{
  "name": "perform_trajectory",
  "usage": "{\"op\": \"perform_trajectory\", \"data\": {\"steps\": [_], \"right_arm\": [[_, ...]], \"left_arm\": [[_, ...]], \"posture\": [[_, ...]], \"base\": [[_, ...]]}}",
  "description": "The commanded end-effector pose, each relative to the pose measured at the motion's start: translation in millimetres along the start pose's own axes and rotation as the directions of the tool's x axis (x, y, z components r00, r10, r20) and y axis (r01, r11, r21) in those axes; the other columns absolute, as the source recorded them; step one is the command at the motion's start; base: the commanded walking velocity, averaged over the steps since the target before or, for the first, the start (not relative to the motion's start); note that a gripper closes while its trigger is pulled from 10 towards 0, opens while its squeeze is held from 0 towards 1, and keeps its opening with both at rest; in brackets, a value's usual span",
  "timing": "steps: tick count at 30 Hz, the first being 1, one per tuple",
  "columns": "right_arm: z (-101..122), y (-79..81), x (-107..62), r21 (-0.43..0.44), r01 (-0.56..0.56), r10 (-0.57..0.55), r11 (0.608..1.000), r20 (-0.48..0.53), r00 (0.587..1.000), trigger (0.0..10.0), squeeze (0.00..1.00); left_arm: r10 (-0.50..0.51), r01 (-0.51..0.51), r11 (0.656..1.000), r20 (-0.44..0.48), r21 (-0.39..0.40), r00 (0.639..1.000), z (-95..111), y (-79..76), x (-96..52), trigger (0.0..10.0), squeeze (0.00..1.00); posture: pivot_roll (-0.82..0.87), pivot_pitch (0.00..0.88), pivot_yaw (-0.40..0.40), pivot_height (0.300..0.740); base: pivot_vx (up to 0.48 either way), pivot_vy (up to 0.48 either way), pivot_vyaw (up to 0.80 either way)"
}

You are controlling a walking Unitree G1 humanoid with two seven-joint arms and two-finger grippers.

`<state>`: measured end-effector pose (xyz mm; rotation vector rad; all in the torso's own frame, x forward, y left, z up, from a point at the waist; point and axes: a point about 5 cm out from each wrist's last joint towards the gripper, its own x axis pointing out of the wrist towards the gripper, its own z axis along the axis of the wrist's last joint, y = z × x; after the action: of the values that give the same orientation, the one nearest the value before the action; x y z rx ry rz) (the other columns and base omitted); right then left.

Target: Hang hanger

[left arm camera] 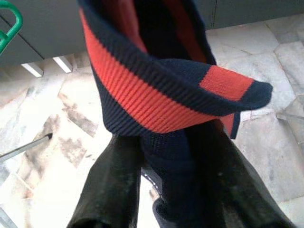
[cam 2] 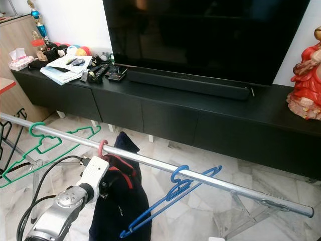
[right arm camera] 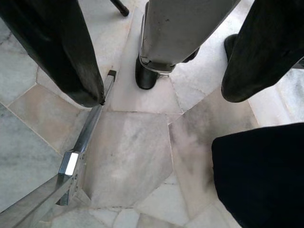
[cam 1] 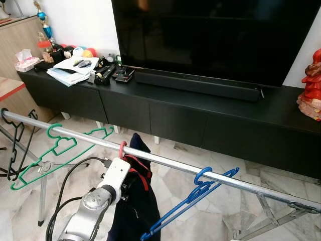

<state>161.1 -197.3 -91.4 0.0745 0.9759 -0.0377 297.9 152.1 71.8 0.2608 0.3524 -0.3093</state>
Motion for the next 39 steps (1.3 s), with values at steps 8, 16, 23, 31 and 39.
{"op": "perform_trajectory", "data": {"steps": [8,16,23,31,39], "right_arm": [[-3.5,3.1,0.0,0.005,-0.007,0.007,1.000,-0.015,1.000,10.0,0.00],[-3.9,3.0,-0.1,0.005,-0.007,0.007,1.000,-0.016,1.000,10.0,0.00],[-3.9,3.2,-0.1,0.004,-0.008,0.008,1.000,-0.017,1.000,10.0,0.00],[-3.8,3.2,-0.1,0.006,-0.007,0.007,1.000,-0.016,1.000,10.0,0.00],[-4.1,3.1,-0.1,0.006,-0.006,0.006,1.000,-0.016,1.000,10.0,0.00]], "left_arm": [[0.027,-0.026,1.000,-0.008,0.017,1.000,0.0,5.0,-0.1,0.0,0.00],[0.030,-0.030,0.999,0.020,0.011,0.999,2.7,7.1,-1.4,0.0,0.00],[0.035,-0.035,0.999,0.062,0.002,0.997,6.5,8.1,-2.5,0.0,0.00],[0.042,-0.039,0.999,0.126,-0.028,0.991,11.2,7.6,-5.2,0.0,0.00],[0.080,-0.076,0.997,0.218,-0.025,0.973,17.7,19.0,-17.3,0.0,0.00]], "posture": [[0.06,0.061,0.047,0.740],[0.06,0.063,0.046,0.740],[0.06,0.063,0.046,0.740],[0.06,0.063,0.046,0.740],[0.06,0.061,0.050,0.740]], "base": [[0.000,0.000,0.00],[0.000,0.000,0.00],[0.000,0.000,0.00],[0.000,0.000,0.00],[0.000,0.000,0.00]]}}
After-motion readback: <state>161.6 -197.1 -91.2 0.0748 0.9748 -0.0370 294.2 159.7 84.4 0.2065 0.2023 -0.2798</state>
